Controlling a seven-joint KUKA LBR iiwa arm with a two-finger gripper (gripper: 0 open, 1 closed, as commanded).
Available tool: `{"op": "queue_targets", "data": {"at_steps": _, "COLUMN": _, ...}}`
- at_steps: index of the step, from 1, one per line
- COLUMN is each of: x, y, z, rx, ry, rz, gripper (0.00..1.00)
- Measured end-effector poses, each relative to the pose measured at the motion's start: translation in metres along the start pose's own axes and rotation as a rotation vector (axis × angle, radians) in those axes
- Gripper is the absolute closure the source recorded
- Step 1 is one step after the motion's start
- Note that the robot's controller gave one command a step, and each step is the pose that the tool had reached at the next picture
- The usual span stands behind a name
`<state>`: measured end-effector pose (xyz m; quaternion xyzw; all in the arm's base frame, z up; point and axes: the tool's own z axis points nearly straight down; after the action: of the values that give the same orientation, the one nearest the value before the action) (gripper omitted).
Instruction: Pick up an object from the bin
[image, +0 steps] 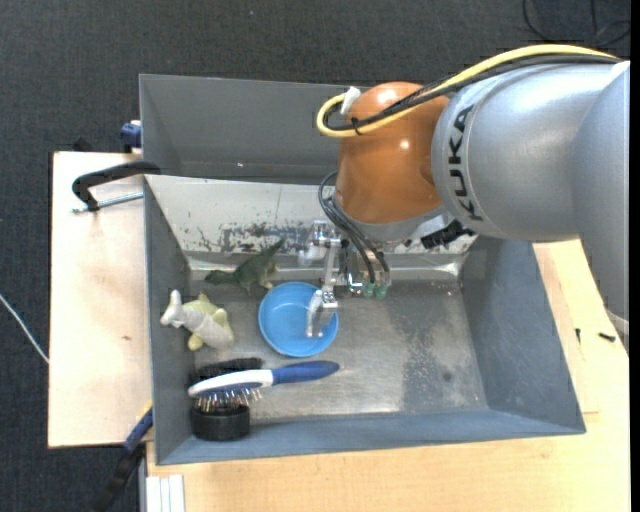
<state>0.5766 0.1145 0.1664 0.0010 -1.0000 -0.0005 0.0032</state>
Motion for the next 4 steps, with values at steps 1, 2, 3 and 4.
{"op": "queue_targets", "data": {"at_steps": 1, "x": -0.0078, "y": 0.0081, "z": 0.0922, "rx": 0.0, "ry": -0.014, "rz": -0.151, "gripper": 0.0}}
{"op": "queue_targets", "data": {"at_steps": 2, "x": -0.0118, "y": 0.0076, "z": 0.0874, "rx": -0.001, "ry": -0.029, "rz": -0.149, "gripper": 1.0}}
{"op": "queue_targets", "data": {"at_steps": 3, "x": -0.0069, "y": 0.0084, "z": 0.0917, "rx": -0.002, "ry": -0.012, "rz": -0.15, "gripper": 0.0}}
{"op": "queue_targets", "data": {"at_steps": 4, "x": -0.012, "y": 0.0072, "z": 0.0873, "rx": -0.001, "ry": -0.03, "rz": -0.148, "gripper": 1.0}}
